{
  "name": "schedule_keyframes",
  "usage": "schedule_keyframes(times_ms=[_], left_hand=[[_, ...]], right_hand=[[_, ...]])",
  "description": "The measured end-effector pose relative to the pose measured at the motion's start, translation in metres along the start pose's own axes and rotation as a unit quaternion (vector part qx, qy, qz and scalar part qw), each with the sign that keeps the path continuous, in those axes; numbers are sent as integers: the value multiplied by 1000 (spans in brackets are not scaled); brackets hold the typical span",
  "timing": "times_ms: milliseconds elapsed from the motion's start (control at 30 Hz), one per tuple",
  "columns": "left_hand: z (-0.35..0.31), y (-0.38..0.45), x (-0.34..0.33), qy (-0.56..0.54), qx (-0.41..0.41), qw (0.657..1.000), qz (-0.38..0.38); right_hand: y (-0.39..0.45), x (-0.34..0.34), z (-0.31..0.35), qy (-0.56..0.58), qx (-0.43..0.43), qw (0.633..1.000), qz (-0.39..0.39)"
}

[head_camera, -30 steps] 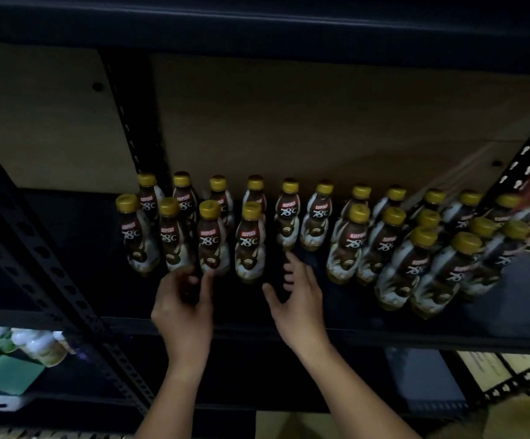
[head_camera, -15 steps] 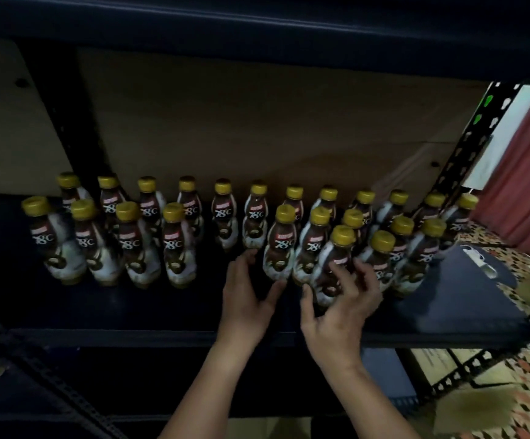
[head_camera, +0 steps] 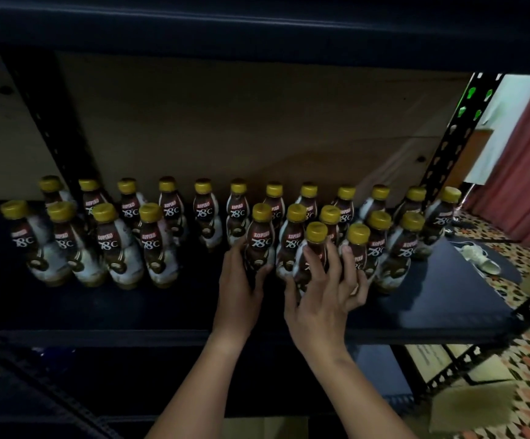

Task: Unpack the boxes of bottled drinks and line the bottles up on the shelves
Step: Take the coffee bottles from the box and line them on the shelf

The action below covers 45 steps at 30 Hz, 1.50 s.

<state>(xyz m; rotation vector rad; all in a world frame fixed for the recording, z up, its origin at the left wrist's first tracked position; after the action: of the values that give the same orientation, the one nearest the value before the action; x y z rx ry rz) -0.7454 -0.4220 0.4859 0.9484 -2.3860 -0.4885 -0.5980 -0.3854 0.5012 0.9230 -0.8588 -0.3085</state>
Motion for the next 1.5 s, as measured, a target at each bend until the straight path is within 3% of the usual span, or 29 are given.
schedule_keyframes(times_ms=[200,400,633,967,1500], left_hand=[[0,-15,8,52,10,999,-12],[11,-24,45,77,22,996,-47],[22,-16,75,110,30,993,-40],[28,-18,79,136,24,989,-49],[33,-27,75,175,28,978,-110]], right_hand=[[-7,1,8,18,43,999,12],[-11,-10,29,116,61,985,111],[-9,-34,60,228,58,940,246],[-1,-51,76,240,51,943,224],[-10,-64,61,301,-114,894,311]])
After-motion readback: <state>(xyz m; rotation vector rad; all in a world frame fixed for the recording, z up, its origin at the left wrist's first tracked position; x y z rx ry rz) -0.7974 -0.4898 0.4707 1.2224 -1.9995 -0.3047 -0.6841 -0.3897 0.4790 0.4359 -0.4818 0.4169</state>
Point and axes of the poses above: each hand's wrist, its own y-axis towards the middle knuckle, its own x-axis out of the back of the hand, z = x × y, the point moved 4 cm from there along y, towards the middle knuckle, and after that the axes turned 3 degrees about -x, right-handed, at the moved point
